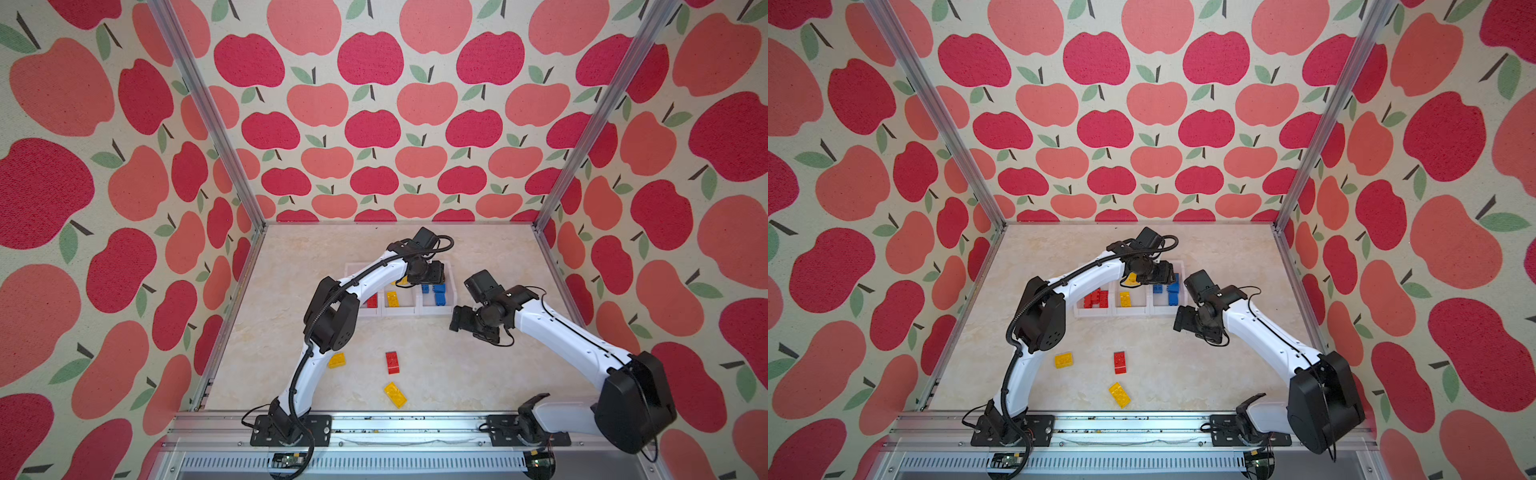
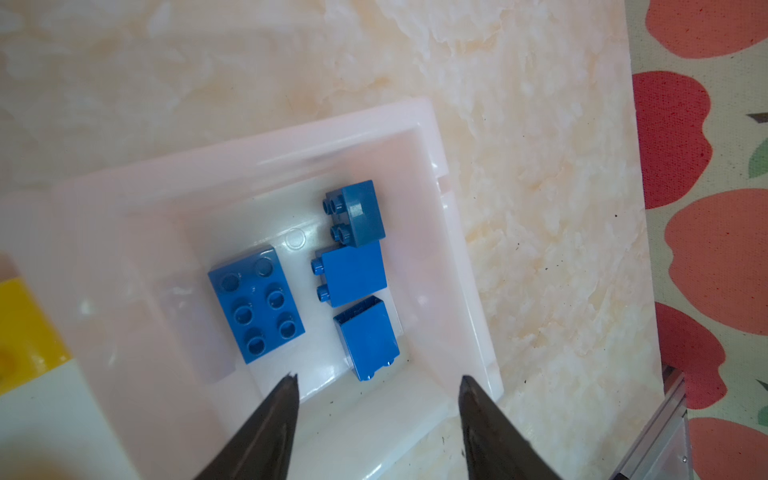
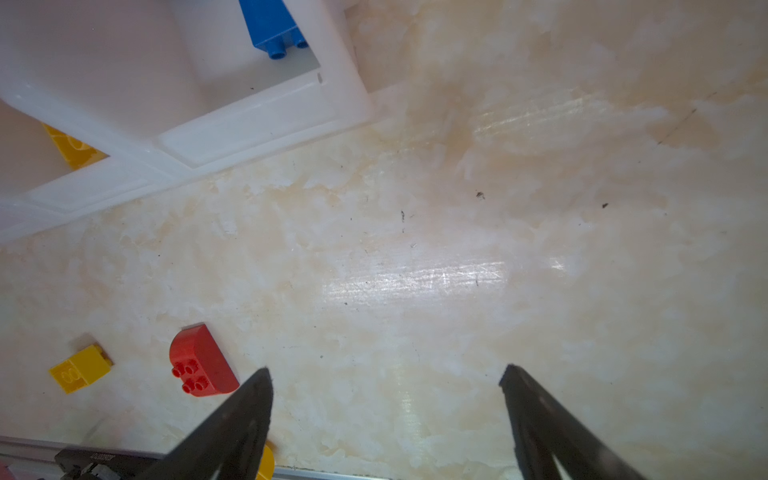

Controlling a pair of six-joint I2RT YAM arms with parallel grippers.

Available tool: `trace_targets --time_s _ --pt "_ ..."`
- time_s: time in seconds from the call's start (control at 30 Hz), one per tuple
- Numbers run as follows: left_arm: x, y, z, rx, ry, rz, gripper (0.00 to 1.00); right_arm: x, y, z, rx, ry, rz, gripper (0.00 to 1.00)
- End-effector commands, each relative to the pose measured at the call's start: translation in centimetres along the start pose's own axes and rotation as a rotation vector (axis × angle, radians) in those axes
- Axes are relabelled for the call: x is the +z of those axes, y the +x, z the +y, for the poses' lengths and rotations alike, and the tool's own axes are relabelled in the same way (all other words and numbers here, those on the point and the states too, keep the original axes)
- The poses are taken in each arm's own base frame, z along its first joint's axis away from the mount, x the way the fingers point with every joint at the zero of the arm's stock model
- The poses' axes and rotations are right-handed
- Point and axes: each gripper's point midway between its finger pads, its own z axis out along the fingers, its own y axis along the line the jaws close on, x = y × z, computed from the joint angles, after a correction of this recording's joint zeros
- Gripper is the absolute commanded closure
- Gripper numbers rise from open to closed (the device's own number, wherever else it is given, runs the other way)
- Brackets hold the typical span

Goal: Sort the legos into containers by color
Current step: 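Move the left gripper down over the red brick on the table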

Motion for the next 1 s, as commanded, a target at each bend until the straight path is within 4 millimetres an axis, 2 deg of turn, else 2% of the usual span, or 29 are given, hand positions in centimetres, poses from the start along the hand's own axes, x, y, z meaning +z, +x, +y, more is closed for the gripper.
trace_targets --time_s 0.0,0.17,0.5,0.73,0.97 --pt "-3.2 -1.3 -0.5 0.018 0.021 -0.075 0.34 -0.2 0.4 -0.2 0.008 0.017 -0.005 0.11" --pt "-5.2 0.5 0.5 -0.012 0.014 -0.074 0.32 -0.2 0.4 0.0 0.006 0.017 -0.009 0.11" --pt "-8.7 6.4 3.2 -0.082 -0.065 -0.008 0.22 -0.2 0.9 -0.1 0.003 0.024 -0.008 0.11" --pt "-10.3 11.2 5.4 -0.078 -0.208 0.101 0.17 -0.2 1.4 -0.3 0.0 0.031 -0.002 0.11" --pt "-10.5 16.5 6.6 -0.093 -0.287 0.196 0.16 -0.3 2.2 -0.9 0.005 0.035 -0.002 0.11"
